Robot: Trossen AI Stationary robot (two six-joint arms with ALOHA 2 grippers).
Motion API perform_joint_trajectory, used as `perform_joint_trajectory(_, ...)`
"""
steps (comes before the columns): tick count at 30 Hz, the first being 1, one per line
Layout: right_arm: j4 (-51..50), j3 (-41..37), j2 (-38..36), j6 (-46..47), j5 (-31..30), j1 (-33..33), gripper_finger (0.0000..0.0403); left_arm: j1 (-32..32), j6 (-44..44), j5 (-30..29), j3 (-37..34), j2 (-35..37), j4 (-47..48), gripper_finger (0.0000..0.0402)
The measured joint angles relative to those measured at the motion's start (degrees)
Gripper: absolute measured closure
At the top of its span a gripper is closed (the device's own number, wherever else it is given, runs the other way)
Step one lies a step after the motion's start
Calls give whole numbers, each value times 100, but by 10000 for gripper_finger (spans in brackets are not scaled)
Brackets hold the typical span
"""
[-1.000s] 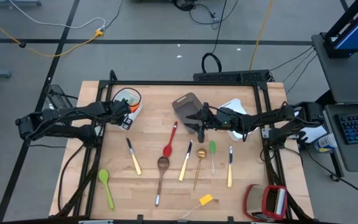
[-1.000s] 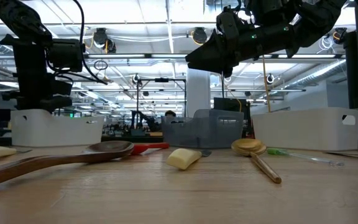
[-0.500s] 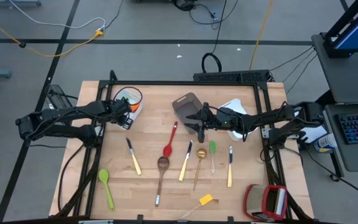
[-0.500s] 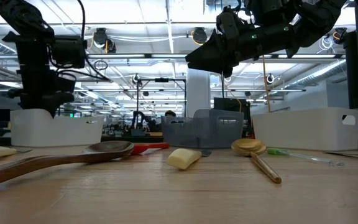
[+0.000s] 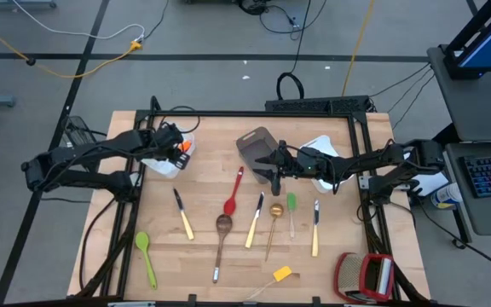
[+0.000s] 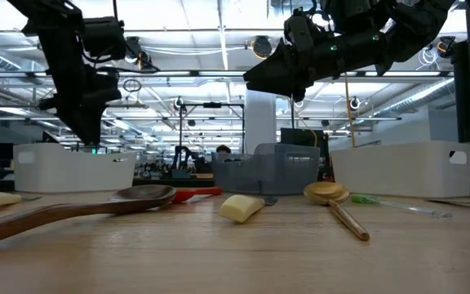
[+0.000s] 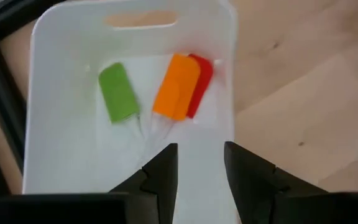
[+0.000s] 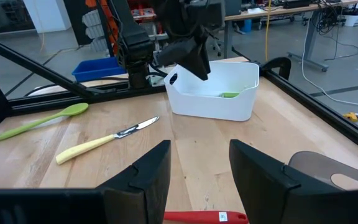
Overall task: Pick & Place Kitchen Items
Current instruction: Put the green spatula into the left white bin
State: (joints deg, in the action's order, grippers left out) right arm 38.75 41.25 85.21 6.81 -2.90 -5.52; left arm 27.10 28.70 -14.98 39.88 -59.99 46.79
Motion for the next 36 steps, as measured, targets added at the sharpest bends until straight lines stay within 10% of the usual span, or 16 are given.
perform_joint_trajectory(36,0,0,0,0,0,0,248,-2215,-1063,-5,104,0,-2217,266)
